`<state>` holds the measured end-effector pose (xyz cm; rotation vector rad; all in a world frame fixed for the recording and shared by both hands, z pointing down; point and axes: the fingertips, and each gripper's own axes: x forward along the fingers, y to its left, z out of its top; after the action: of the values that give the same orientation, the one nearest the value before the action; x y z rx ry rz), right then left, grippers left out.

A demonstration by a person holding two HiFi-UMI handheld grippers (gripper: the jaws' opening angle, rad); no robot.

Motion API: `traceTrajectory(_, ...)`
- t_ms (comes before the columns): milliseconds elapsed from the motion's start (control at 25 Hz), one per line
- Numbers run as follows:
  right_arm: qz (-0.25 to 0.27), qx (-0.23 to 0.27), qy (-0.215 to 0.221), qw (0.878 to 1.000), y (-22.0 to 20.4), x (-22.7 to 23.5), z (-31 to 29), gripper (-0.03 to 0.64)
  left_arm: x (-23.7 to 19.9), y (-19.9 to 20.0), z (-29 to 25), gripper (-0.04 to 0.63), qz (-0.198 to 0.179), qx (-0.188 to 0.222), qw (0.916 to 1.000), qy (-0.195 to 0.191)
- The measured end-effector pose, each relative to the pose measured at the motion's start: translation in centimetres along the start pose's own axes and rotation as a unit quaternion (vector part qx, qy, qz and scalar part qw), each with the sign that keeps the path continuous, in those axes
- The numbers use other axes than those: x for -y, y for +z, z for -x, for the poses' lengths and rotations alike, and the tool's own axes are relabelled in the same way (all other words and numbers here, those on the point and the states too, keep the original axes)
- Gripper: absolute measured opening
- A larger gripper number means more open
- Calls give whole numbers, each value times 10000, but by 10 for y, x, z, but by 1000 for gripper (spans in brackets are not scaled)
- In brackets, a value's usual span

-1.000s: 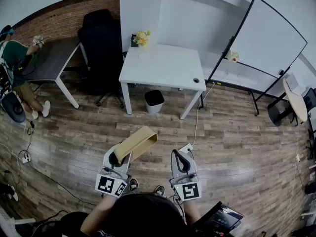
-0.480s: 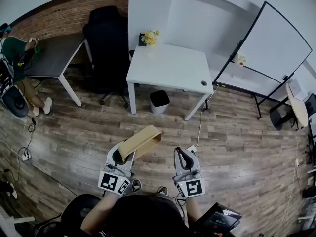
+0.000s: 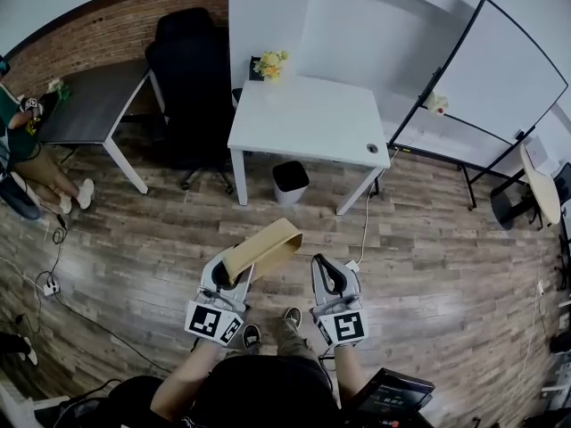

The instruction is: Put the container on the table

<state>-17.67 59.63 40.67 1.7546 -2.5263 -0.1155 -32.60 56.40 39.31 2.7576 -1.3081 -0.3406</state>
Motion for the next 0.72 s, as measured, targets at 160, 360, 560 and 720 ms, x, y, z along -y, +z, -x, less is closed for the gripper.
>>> traceTrajectory(160, -205, 83, 11, 9998, -4, 33, -14, 29, 10, -7, -36, 106, -90, -48, 9999, 15)
traceTrajectory(360, -308, 106, 105, 9994, -13, 78, -25, 29, 27, -18, -80, 106, -145, -134, 9998, 23)
traceTrajectory(560, -435, 139, 208, 9987, -19, 122, -35, 31, 45, -30, -117, 106, -329, -227, 9992, -9)
traceTrajectory(720, -391, 83, 378, 9985, -26, 139, -45, 31, 49, -38, -136, 106, -349, -290, 9990, 37)
